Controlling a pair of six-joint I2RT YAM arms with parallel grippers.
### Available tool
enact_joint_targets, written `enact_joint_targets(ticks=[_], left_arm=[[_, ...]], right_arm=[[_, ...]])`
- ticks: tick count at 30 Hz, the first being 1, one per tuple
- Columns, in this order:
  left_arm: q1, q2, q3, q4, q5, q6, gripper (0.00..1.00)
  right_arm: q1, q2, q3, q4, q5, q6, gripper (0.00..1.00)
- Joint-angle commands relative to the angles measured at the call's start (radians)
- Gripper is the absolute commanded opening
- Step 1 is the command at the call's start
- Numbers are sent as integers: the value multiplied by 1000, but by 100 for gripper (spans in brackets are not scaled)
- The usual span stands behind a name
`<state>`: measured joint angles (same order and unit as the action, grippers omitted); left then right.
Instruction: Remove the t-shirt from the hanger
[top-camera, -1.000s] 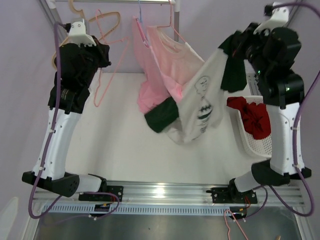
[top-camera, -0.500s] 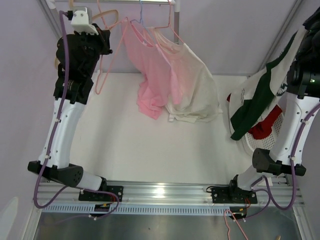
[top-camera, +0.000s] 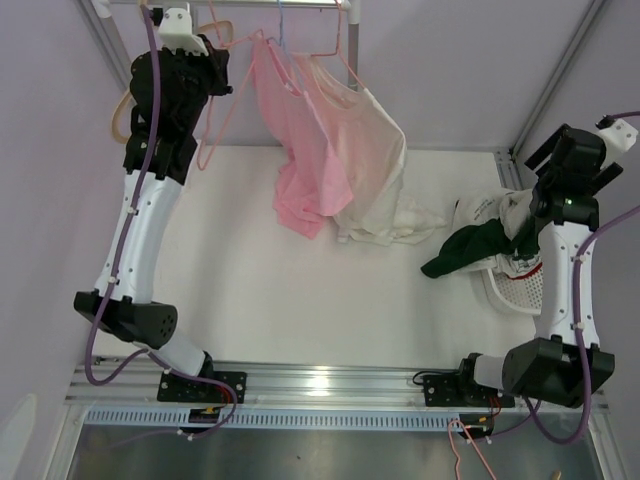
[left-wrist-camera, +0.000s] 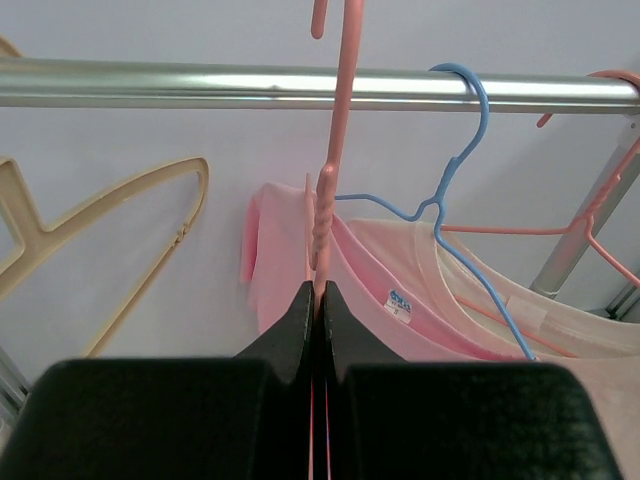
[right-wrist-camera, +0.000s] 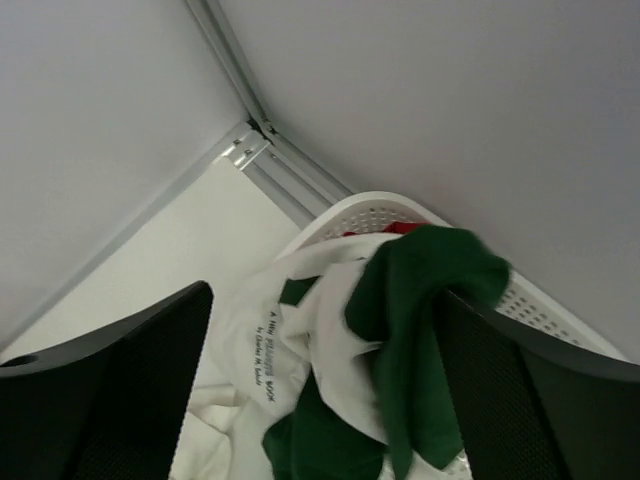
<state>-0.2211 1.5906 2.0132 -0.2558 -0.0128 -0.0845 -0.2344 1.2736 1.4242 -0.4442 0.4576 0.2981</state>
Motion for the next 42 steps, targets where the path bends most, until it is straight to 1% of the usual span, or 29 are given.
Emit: enact_joint_targets(ticks=[1,5,7,8,11,12,13,16,18,22,23,30,31,33,35,36,38,40,41,42], left_arm=[[11,11,53,62,37,22,1],[12,28,67,76,39,29,1],[15,63,99,57,36,29,1],[20,80,163,43,34,28,1],[28,153,231,-2,17,31,1],[34,169,281,-6,17,29,1],[40,186,297,-13,17,26,1],[65,255,405,-51,17,8,1],[81,290,421,-59,17,2,1],[100,310,415,-54,17,0,1],[106,312,415,-56,-4,-9,1],[111,313,378,-43,-38,3,1],[111,316,378,-46,-39,3,6],[112,313,371,-48,-47,2,14],[112,307,355,-46,-50,0,18],[112,302,342,-48,-53,-4,22],[112,296,317,-45,-64,-4,21],[112,286,280,-37,-67,-4,19],[112,279,271,-37,-67,-6,19],[112,266,260,-36,-69,-8,21]], right_arm=[[0,29,116,-44,1,58,99],[1,-39,114,34,-60,33,99],[0,-83,120,36,-86,29,100],[0,-97,117,38,-95,24,99],[1,-141,113,36,-135,15,99],[4,-143,130,26,-146,9,99],[7,-141,139,18,-152,4,99],[17,-148,139,21,-172,-5,99],[18,-148,140,19,-181,-4,99],[17,-152,142,24,-206,-1,99],[18,-154,142,24,-211,-1,99],[17,-168,137,27,-237,-1,99],[17,-171,134,29,-238,-1,99],[18,-172,131,29,-240,-4,99],[18,-175,128,27,-240,-5,99],[18,-177,125,29,-241,-5,99],[18,-178,119,32,-247,-2,99],[18,-183,110,35,-254,-2,100],[18,-183,108,39,-257,-4,99],[18,-183,105,41,-258,-4,99]])
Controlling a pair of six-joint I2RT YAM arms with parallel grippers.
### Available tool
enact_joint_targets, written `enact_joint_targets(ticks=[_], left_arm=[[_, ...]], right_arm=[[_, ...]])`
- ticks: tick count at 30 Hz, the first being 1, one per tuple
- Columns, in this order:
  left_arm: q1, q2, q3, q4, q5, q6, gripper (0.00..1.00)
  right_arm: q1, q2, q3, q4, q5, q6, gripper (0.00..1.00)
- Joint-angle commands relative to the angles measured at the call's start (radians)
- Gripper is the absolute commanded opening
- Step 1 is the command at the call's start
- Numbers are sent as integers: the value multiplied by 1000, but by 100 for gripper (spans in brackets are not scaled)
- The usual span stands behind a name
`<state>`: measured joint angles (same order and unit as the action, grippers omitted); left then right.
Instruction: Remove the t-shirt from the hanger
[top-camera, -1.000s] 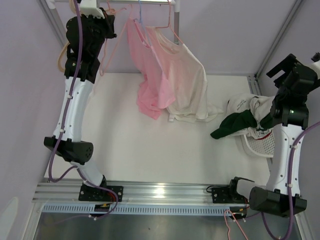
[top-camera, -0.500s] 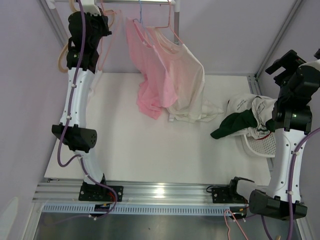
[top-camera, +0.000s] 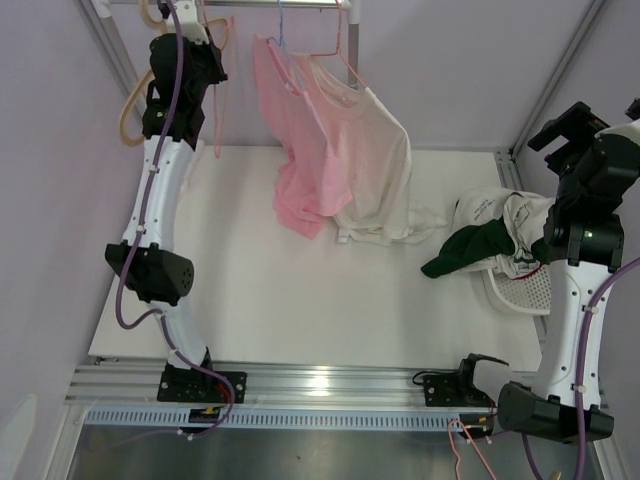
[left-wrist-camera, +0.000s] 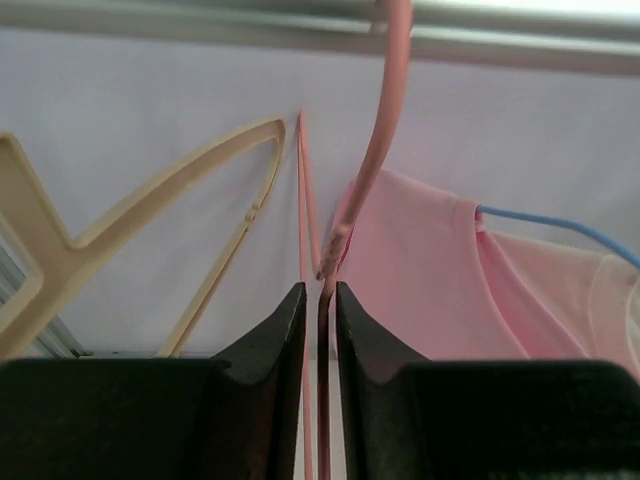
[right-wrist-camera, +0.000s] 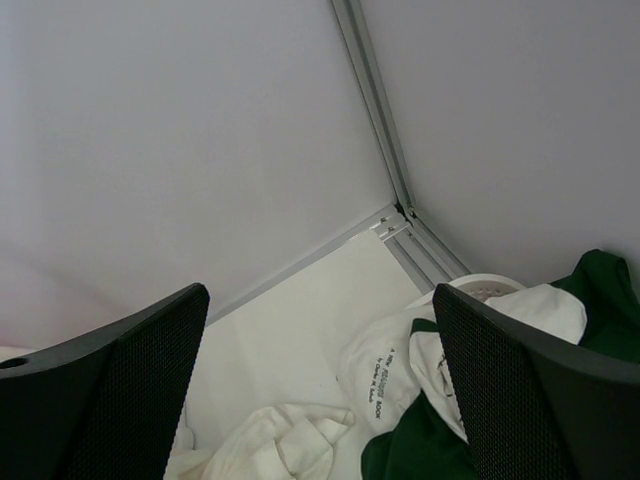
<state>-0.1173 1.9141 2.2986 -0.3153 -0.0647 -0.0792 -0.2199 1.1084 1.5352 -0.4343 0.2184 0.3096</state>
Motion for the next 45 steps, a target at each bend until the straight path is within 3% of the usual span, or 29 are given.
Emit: enact_joint_targets(ticks=[1,7,14,17,23,32,45], left_arm=[[8,-67,-54,28,-18,-14,23],[-2,-226,-174,93,-101,-1,30],[-105,-329,-179,36,-357,51,31],[-181,-342,-174,45,-489,103,49],[-342,-282,-71,-33,-573,63,59],[-470,-84,99,-133,-632,-65,59],[-478,40,122,-134,-610,-119,56]], right_arm=[[5,-18,-9,31,-22,-12,100],[13,-21,-14,39,-34,-14,99],[19,-19,-12,42,-54,-4,100],[20,-19,-12,43,-65,2,99],[24,-18,-10,43,-86,14,100],[27,-42,-33,37,-97,16,99],[25,-62,-47,23,-91,3,99]])
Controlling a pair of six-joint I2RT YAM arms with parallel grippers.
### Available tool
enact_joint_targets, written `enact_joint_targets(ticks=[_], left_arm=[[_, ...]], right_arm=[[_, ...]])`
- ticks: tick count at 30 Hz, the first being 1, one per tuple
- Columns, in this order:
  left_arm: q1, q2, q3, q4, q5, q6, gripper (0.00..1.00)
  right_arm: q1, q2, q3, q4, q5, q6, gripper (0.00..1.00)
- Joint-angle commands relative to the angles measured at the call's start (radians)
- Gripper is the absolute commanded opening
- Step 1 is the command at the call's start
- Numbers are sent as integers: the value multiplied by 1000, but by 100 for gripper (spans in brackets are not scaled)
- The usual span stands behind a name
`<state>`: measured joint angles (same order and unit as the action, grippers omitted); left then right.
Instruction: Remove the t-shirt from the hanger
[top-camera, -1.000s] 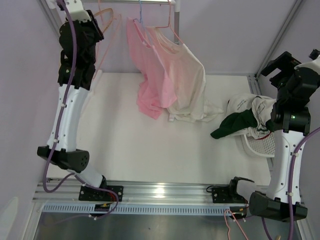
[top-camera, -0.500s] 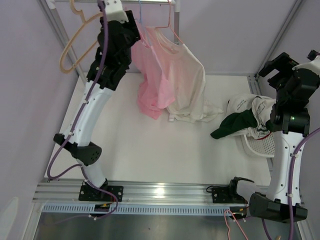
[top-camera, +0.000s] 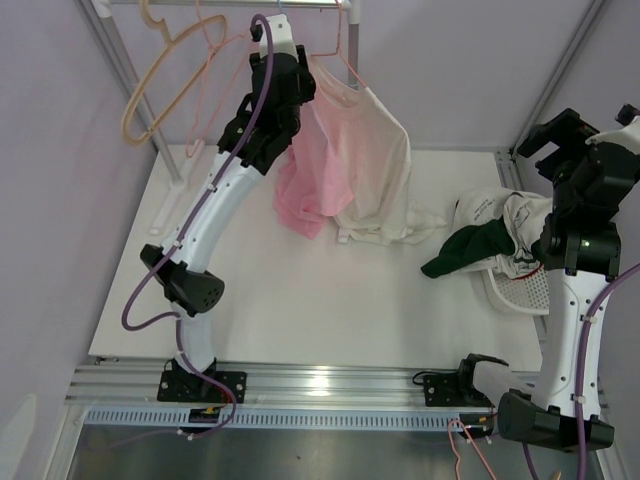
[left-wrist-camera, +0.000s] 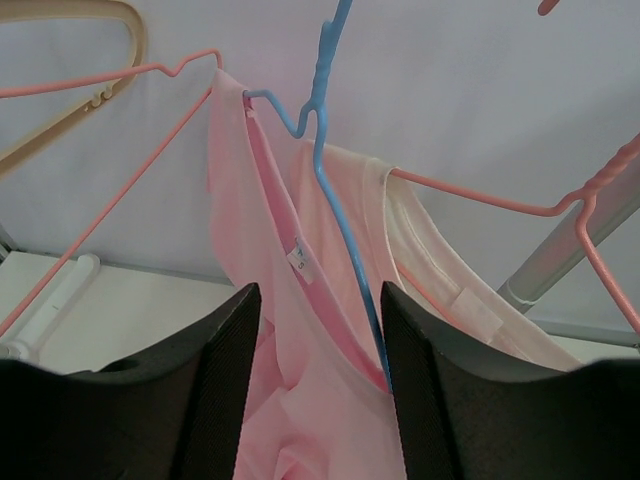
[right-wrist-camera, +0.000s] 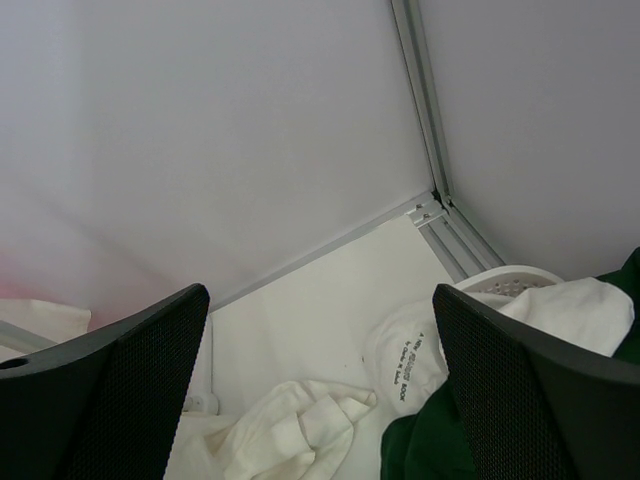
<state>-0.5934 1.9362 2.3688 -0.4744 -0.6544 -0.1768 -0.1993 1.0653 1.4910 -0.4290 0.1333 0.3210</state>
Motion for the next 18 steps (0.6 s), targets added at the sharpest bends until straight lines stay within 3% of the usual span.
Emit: enact_joint_targets(ticks=[1,7,14,18], left_arm=[[-3,24,53,25,-21,-21,54],[-2,66,78,43,-1,3,46],[0,50,81,49,-40,46,5],[1,26,73,75,-56,83,1]], right_arm=[[5,-22,-5,16,-6,-10,100],[8,-25,-5,16,-12,-11,100],[8,-22,-9,19,-20,-5,99],[6,-24,-18,27,-32,-3,100]])
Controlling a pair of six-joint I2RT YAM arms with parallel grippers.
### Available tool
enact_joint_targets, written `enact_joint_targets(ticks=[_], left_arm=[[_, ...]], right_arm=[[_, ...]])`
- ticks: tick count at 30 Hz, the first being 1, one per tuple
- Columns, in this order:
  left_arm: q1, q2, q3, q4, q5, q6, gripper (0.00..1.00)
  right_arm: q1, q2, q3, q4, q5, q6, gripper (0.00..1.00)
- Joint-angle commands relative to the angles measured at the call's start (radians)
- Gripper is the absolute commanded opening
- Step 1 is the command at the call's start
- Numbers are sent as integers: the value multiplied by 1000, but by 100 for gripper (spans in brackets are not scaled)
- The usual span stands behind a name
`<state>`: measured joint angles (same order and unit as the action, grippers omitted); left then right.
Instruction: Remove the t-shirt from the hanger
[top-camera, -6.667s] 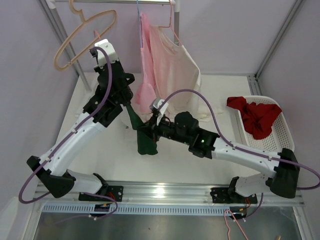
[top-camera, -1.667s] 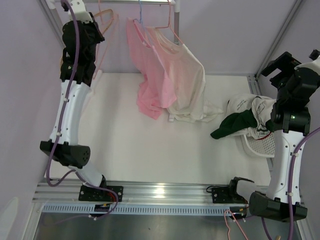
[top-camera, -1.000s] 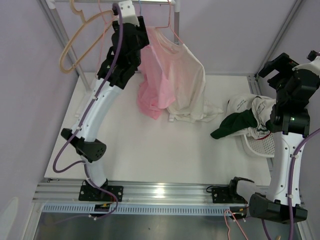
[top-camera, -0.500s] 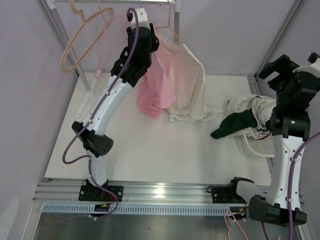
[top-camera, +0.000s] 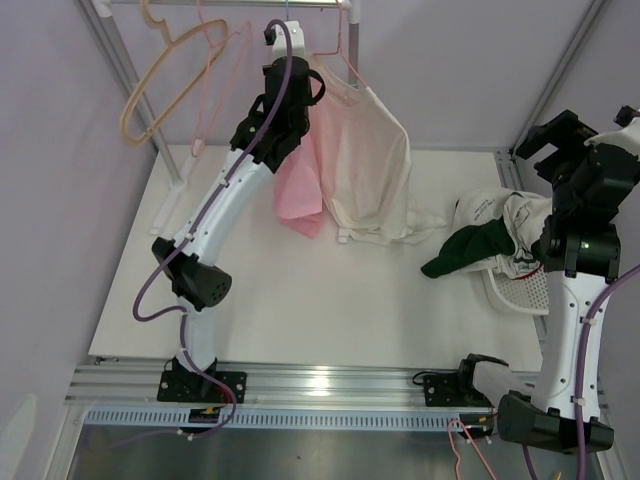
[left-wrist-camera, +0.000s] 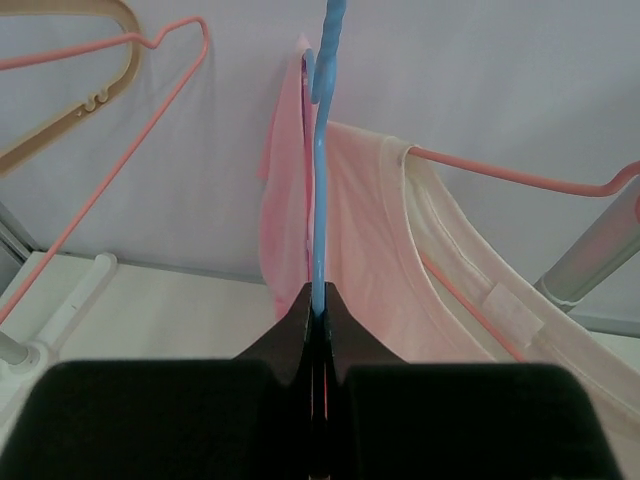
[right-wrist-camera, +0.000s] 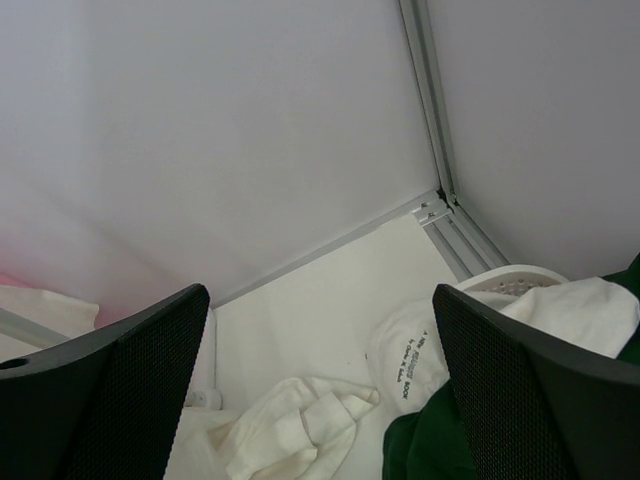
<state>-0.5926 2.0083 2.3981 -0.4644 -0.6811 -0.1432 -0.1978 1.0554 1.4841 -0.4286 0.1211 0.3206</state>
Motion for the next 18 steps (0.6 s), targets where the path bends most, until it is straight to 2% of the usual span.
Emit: enact_joint_targets(ticks=[1,5,9,14,18], left_arm=[[1,-51,42,82,-29,86,0],[1,-85,61,225,3,224,1],[1,-138,64,314,23,283,1],[-6,-210,53,323,41,286,1],[-32,-293,-35,319,12,280,1]], right_arm=[[6,-14,-13,30,-32,-2,99],[5,0,-18,47,-113,-3,99],[23,11,-18,57,-208,-3,100],[77,23,-10,51,-202,-28,100],[165,46,4,33,-258,-51,99]])
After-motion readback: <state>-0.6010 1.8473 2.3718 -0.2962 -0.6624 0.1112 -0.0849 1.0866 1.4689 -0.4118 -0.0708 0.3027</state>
